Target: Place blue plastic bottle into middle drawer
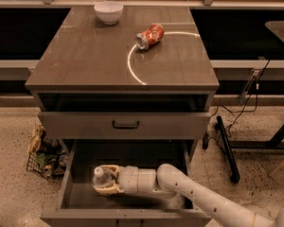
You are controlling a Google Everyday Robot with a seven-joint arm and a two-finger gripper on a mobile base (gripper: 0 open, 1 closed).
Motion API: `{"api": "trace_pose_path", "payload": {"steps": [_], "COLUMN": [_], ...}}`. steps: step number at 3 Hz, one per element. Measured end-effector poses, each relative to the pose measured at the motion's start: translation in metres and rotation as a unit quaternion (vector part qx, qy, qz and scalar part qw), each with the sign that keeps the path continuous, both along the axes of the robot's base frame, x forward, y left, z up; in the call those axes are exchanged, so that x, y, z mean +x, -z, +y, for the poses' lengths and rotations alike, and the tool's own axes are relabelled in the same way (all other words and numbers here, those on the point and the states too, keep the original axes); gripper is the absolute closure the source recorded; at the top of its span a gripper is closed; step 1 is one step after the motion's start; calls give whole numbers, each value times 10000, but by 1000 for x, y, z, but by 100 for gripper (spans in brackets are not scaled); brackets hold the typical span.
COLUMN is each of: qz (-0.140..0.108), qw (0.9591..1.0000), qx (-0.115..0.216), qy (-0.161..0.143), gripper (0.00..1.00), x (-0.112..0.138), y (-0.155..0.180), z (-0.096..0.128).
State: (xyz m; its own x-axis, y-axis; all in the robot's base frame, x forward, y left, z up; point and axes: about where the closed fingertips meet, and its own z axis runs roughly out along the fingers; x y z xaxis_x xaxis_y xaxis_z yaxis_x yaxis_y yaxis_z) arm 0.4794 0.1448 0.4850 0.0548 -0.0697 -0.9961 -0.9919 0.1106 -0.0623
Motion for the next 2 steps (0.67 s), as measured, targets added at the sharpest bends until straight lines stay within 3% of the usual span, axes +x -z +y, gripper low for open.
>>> {"api": "trace_pose_path", "payload": {"steps": [1,2], "qz": [-28,-92], "qw": [9998,9996], "qx": [-134,-228], "qy": [129,164], "gripper": [51,28], "x": [4,5], "y": [8,9], "z": [3,4]}}
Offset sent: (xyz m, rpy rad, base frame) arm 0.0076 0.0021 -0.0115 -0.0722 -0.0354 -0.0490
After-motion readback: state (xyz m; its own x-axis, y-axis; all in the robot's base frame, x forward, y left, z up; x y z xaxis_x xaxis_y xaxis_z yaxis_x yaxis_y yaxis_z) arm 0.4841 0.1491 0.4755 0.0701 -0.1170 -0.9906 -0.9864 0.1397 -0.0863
